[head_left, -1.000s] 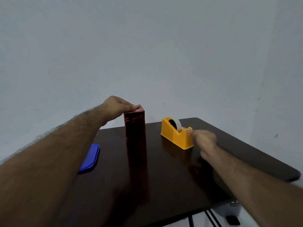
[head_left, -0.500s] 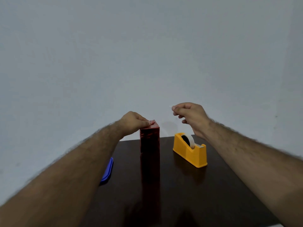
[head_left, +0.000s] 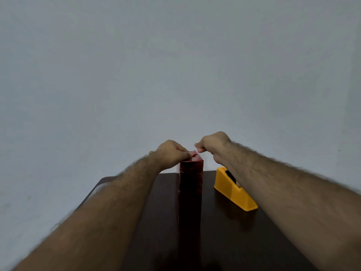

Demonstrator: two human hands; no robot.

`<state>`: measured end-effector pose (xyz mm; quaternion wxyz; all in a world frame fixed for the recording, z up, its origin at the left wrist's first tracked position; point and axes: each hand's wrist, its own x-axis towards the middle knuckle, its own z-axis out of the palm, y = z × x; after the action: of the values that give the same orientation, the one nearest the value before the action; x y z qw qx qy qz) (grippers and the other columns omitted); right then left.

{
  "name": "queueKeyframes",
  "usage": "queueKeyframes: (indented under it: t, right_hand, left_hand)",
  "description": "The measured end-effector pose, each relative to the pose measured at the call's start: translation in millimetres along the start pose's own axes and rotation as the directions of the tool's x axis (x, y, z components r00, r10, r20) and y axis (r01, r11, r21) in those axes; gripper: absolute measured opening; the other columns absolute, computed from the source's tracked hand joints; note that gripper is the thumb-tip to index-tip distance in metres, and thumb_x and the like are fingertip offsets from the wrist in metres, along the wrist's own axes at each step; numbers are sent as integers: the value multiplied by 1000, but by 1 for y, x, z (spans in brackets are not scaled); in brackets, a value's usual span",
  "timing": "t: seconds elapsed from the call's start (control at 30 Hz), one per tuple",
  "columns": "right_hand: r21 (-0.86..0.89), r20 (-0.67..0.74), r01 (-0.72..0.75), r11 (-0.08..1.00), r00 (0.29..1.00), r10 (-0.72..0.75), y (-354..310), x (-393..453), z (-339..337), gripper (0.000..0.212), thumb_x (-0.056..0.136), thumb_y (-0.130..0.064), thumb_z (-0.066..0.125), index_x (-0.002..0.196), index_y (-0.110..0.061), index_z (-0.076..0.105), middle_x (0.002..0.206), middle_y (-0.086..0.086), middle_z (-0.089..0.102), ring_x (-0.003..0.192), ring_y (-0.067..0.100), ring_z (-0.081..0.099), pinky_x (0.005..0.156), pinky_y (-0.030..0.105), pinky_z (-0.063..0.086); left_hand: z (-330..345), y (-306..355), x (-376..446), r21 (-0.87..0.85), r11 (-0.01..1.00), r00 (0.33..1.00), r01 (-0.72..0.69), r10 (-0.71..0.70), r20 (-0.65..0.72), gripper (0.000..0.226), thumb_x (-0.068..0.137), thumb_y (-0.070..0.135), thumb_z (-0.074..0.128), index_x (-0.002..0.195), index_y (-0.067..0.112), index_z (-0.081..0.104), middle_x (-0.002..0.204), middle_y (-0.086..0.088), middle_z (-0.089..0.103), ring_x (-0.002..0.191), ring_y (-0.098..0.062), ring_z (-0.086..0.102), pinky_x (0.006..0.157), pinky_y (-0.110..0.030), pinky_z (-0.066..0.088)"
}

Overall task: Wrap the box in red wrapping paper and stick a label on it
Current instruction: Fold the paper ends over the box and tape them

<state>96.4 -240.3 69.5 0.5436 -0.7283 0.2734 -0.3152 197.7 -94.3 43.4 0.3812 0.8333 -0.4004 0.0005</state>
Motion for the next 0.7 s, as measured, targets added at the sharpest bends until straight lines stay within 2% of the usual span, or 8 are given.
queueKeyframes:
  t: [0.07, 0.2, 0.33, 0.43, 0.5, 0.6, 0.7]
  right_hand:
    - [-13, -8, -26, 1000, 1000, 26, 1, 3, 4, 20, 84, -4, 85, 97, 4, 73, 76, 9, 77, 79, 8, 68, 83, 31, 47]
    - [-78, 0, -43, 996, 999, 43, -1, -1, 9, 7, 86, 2, 81, 87, 2, 73, 56, 2, 71, 62, 2, 64, 61, 20, 43]
    - [-164, -22, -38, 986, 999, 35, -2, -4, 19, 6, 82, 1, 82, 85, -1, 77, 66, 4, 76, 73, 12, 76, 60, 23, 47]
    - [-282, -48, -16, 959, 999, 2, -3, -5, 22, 5, 80, -4, 83, 80, -3, 78, 66, 4, 77, 80, 16, 78, 63, 26, 55]
    - [-397, -59, 12, 918, 998, -38, -7, -7, 22, 7, 76, -7, 83, 75, -5, 77, 66, 2, 75, 70, 18, 74, 60, 27, 55]
    - [-574, -81, 28, 818, 993, -91, -13, -11, 23, 17, 66, -8, 82, 69, -10, 66, 62, 1, 61, 52, 20, 55, 47, 24, 41]
    - [-704, -92, 32, 710, 987, -135, -19, -13, 25, 22, 65, -13, 83, 70, -13, 62, 63, -1, 60, 52, 17, 56, 47, 22, 40]
  left_hand:
    - [0, -3, 3, 8, 1000, 1000, -6, 6, 4, 35, 46, 86, 58, 63, 61, 74, 93, 27, 75, 107, -15, 68, 106, -56, 51]
    - [1, -8, 7, 7, 1000, 1000, -2, 2, 8, 35, 49, 86, 58, 68, 62, 75, 94, 26, 77, 108, -15, 69, 107, -56, 50]
    - [3, -12, 12, 21, 1000, 1000, 1, -1, -10, 29, 51, 82, 58, 66, 63, 73, 93, 24, 78, 106, -17, 69, 106, -56, 50]
    - [3, -12, 13, 33, 999, 1000, 6, -5, -3, 23, 55, 79, 59, 64, 63, 73, 91, 24, 77, 106, -17, 69, 104, -56, 52]
    - [4, -11, 13, 31, 999, 1000, 11, -11, 0, 27, 51, 80, 57, 65, 63, 73, 94, 25, 77, 107, -16, 69, 105, -54, 51]
    - [5, -10, 13, 24, 1000, 1000, 11, -11, -7, 18, 56, 73, 60, 64, 63, 73, 95, 26, 77, 109, -15, 68, 106, -54, 50]
    - [4, -8, 12, 30, 1000, 1000, 2, -2, -7, 9, 64, 65, 64, 61, 62, 72, 94, 27, 75, 109, -15, 68, 107, -54, 49]
